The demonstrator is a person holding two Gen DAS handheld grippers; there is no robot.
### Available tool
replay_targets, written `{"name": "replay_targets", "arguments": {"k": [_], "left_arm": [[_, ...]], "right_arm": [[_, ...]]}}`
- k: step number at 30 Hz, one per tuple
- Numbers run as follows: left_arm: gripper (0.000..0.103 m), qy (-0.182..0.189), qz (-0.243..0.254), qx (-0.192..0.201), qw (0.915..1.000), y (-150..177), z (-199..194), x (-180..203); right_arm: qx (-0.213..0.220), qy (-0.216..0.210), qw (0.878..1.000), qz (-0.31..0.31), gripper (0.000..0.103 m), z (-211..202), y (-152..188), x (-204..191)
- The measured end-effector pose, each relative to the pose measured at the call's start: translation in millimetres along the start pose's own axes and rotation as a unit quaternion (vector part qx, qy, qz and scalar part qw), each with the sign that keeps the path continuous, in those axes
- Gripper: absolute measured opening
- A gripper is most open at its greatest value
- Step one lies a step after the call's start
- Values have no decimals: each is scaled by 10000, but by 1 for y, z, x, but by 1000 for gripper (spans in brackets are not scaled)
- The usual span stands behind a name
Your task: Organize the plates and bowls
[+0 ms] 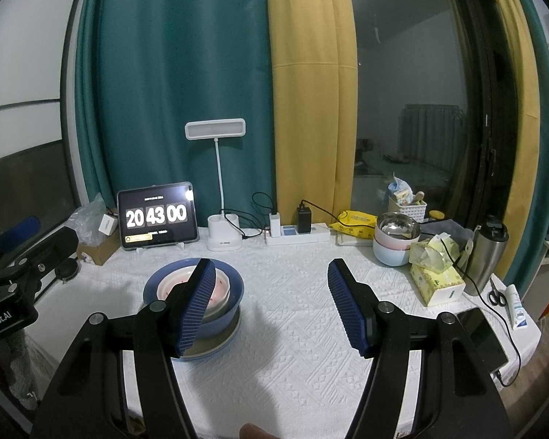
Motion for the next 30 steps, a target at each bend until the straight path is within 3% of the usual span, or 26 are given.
{"name": "replay_targets", "arguments": {"k": [30], "left_arm": [[96, 1, -3, 7, 10000, -2, 0, 5]], "right_arm": [[-15, -19, 10000, -29, 67, 1, -2, 2]]}}
Point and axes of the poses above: each gripper's, at about its wrist camera, not at the fingertips, and z roughly the way its jaws point, x to its right, y to its underside, the point moved 9 cm from there along z, roughly the way its jaws point, and after that the axes turned 8 degrees about -y, right-handed, at the moved point
